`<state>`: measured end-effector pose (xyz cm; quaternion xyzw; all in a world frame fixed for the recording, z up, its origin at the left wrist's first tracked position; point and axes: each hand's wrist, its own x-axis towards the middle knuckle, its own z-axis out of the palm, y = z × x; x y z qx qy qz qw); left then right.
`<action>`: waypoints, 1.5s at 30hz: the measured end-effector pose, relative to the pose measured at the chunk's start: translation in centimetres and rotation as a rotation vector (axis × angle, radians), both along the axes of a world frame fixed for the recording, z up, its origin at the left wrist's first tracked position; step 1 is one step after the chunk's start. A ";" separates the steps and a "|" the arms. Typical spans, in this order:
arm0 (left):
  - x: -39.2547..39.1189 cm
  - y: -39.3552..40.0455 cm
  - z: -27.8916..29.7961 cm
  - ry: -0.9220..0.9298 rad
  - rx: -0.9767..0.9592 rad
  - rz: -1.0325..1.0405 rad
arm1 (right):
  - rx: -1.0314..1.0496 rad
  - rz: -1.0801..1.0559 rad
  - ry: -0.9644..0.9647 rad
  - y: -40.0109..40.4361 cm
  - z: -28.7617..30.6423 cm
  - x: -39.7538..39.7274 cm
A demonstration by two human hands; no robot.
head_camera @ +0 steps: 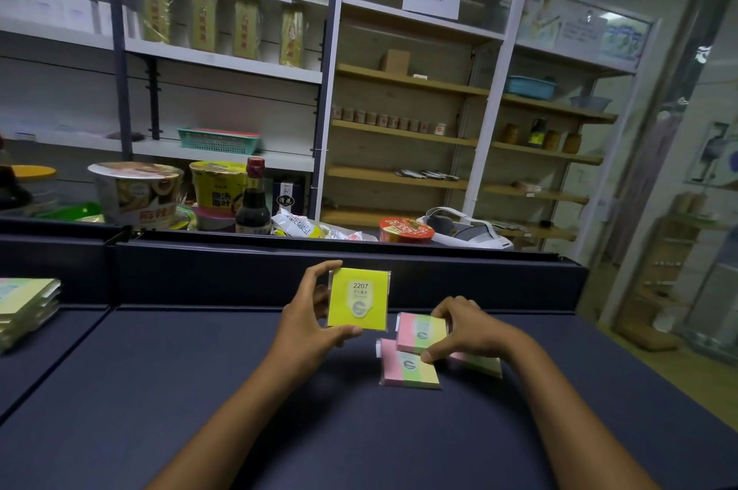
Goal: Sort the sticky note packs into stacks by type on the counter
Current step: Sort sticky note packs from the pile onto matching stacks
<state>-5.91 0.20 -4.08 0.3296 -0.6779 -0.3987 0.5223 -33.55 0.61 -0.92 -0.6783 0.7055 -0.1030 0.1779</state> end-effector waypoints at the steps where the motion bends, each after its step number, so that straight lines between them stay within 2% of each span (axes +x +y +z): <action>1: 0.0 0.0 0.0 0.003 -0.004 0.001 | -0.059 -0.016 -0.043 0.2 -0.2 0.2; 13: 1.7 1.7 -0.1 0.051 -0.055 0.113 | -0.422 -0.099 -0.829 7.2 -4.0 6.1; 17: 4.2 4.6 -0.3 0.058 -0.041 0.154 | -0.519 -0.096 -0.990 9.9 -4.0 9.0; 27: 15.3 15.3 -1.6 0.208 0.027 0.263 | -0.630 -0.052 -1.152 16.8 -4.3 19.6; 45: 34.3 29.1 0.6 0.272 0.013 0.395 | -0.624 -0.003 -1.162 27.8 -2.8 38.4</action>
